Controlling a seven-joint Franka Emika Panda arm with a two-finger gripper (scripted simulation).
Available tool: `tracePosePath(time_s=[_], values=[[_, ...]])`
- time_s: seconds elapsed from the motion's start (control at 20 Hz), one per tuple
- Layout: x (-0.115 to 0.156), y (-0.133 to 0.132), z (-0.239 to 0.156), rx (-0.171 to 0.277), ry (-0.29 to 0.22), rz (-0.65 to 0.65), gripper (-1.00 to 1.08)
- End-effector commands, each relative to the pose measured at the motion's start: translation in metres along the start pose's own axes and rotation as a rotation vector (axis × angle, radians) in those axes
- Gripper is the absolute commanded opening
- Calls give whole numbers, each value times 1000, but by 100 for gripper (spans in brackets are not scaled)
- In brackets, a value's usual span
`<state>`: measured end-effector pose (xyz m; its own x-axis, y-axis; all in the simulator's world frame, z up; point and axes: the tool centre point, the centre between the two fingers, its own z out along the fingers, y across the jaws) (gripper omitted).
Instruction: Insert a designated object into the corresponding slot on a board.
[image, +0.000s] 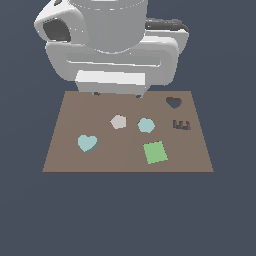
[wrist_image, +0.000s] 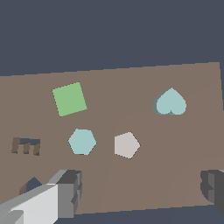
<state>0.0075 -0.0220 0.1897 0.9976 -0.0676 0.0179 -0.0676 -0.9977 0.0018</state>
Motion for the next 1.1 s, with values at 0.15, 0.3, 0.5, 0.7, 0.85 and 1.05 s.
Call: tracePosePath(time_s=[0.15, 0.3, 0.5, 0.7, 0.85, 1.05], values=[[1, 1, 1, 0, 0, 7, 100], [3, 2, 5, 0, -1, 29, 100], [9, 6, 14, -1, -2, 83, 100], [18, 13, 27, -3, -3, 164, 100], [26, 21, 41, -4, -4, 246, 100], [37, 35, 63, -5, -7, 385, 100]])
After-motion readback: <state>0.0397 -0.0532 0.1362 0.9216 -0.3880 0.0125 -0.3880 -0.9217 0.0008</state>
